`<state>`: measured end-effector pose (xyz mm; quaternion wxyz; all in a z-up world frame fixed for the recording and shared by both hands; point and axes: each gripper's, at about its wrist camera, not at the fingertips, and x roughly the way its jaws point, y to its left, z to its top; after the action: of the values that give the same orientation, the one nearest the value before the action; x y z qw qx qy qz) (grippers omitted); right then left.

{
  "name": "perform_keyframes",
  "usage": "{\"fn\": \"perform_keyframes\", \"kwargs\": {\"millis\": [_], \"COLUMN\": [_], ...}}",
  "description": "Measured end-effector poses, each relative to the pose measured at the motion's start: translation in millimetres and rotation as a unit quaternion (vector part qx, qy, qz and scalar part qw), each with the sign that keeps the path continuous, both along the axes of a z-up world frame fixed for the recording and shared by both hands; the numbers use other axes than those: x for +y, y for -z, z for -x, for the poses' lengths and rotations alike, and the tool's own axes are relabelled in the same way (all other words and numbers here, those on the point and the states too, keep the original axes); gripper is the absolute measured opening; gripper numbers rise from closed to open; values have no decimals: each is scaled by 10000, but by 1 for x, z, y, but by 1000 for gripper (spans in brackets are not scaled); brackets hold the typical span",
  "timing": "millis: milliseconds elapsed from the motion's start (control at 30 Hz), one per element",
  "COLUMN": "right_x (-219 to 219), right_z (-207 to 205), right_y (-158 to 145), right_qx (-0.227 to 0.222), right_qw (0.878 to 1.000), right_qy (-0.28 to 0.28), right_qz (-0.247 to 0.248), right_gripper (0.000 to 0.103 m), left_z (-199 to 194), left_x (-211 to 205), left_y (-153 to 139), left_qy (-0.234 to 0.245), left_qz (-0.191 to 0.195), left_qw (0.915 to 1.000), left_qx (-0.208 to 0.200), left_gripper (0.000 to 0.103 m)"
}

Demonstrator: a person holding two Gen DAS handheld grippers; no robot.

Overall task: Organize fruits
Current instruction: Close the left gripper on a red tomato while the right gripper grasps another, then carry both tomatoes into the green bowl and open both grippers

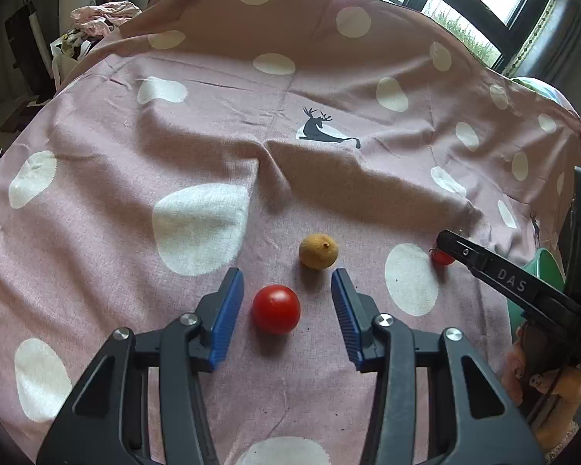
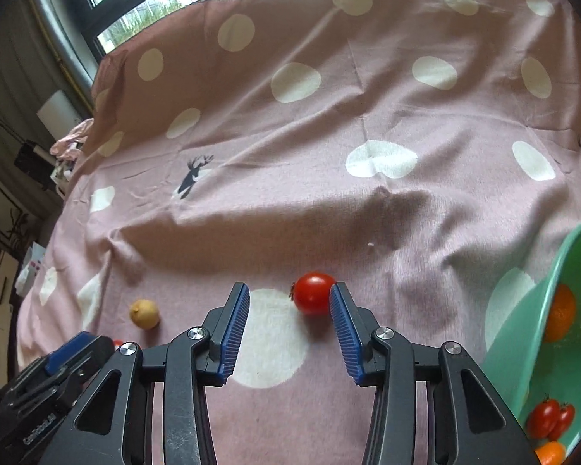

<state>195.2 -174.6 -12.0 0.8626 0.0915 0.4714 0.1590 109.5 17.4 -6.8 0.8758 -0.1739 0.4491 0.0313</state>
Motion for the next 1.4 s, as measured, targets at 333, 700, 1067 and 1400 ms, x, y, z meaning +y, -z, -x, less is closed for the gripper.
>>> {"fn": "perform_keyframes", "kwargs": {"millis": [333, 700, 1067, 1400], "right_x": [3, -5, -48, -81], "right_z": [-10, 5, 43, 92], "right_y": [19, 2, -27, -45], "right_qx": [85, 28, -11, -286], "right_qw": [9998, 9999, 9961, 9910], "right_qy": [67, 130, 383, 478], "right_qz": [139, -81, -791, -1220], "right_gripper": [31, 31, 31, 31], "left_z": [-4, -7, 10, 55], "left_x": [-1, -11, -21, -50], "left_y": [5, 20, 5, -43], "left_qy": [45, 159, 235, 654], "left_qz": [-21, -126, -24, 144], "left_qw": [10000, 9993, 9997, 9943], "left_qx": [37, 299, -68, -826], "left_gripper": [40, 29, 27, 27]}}
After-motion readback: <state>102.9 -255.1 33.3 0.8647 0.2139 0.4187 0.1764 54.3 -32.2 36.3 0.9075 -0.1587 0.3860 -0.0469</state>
